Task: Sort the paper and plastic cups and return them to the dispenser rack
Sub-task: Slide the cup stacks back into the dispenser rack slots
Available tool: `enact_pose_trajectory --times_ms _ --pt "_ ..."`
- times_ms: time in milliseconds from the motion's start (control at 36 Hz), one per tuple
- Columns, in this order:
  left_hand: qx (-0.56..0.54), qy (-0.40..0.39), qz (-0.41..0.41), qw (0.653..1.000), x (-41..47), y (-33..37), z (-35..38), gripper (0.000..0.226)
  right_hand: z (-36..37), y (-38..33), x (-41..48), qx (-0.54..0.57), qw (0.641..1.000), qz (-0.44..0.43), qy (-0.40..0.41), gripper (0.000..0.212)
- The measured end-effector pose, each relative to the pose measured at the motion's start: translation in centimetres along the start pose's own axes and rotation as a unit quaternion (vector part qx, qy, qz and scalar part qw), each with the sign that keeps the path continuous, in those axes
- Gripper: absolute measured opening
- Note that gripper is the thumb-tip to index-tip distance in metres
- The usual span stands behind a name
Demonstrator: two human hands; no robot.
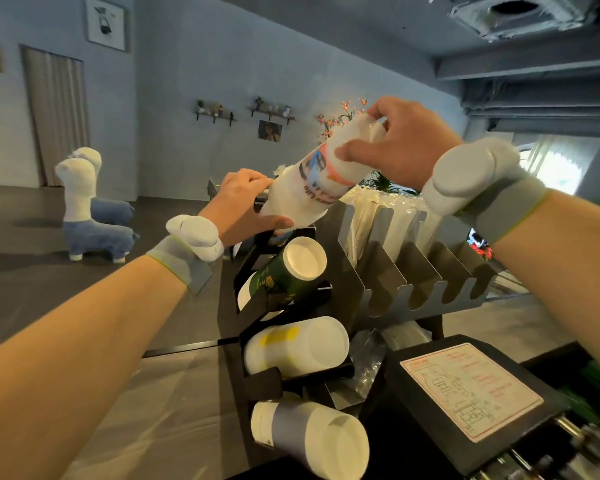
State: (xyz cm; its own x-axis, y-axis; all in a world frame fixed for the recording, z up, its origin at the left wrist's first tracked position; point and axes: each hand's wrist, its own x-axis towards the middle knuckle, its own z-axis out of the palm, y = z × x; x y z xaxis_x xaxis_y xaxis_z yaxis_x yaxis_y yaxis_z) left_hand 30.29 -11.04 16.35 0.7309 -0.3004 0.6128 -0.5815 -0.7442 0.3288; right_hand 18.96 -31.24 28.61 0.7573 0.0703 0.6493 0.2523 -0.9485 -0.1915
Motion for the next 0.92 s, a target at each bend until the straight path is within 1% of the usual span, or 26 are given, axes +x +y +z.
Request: enact_pose_trajectory --times_ms 111,194,250,306,361,444,500,583,667,806,889,917 --pt "0.011 0.001 0.002 1.000 -0.1 0.1 0.5 0.075 1.6 0.2 -0.1 0.004 0.999 -0.025 -0.023 0.060" --pt "-0.018 -0.007 0.001 1.000 0.0 0.1 0.9 0.084 2.5 0.1 0.2 -0.006 0.997 -0.059 -0.042 0.062" --pt "-0.051 -0.005 -0.029 0.998 -0.4 0.5 1.0 0.092 3.0 -0.2 0.5 -0.022 0.996 -0.077 -0.047 0.062" --pt "-0.080 0.004 -0.032 0.996 -0.6 0.9 0.9 0.095 3.5 -0.5 1.0 -0.033 0.993 -0.096 -0.056 0.064" --pt "-0.110 0.014 -0.005 0.994 -0.7 0.6 0.9 0.090 4.4 -0.7 1.4 -0.053 0.990 -0.108 -0.077 0.067" --pt "-0.119 0.031 -0.008 0.992 -1.1 0.4 1.0 0.076 6.1 -1.1 1.6 -0.073 0.984 -0.115 -0.118 0.065" --pt "-0.117 0.031 -0.021 0.992 -1.3 0.6 1.3 0.069 7.5 -1.3 1.6 -0.071 0.983 -0.102 -0.135 0.059" --pt "-0.119 0.009 -0.058 0.991 -0.9 1.2 1.5 0.066 9.1 -1.2 1.9 -0.064 0.984 -0.074 -0.146 0.059" --pt "-0.114 -0.012 -0.071 0.991 -0.8 1.4 1.7 0.059 10.1 -1.4 2.2 -0.045 0.987 -0.052 -0.146 0.058" --pt "-0.094 -0.042 -0.089 0.991 -1.5 1.8 1.0 0.056 10.6 -1.5 2.1 -0.029 0.989 -0.034 -0.141 0.060" --pt "-0.077 -0.040 -0.084 0.993 -2.8 1.8 -0.2 0.055 10.0 -1.9 1.5 -0.024 0.986 -0.022 -0.162 0.068" --pt "-0.076 -0.037 -0.086 0.993 -3.4 1.6 -0.8 0.054 9.7 -2.1 1.1 -0.020 0.988 -0.016 -0.155 0.070"
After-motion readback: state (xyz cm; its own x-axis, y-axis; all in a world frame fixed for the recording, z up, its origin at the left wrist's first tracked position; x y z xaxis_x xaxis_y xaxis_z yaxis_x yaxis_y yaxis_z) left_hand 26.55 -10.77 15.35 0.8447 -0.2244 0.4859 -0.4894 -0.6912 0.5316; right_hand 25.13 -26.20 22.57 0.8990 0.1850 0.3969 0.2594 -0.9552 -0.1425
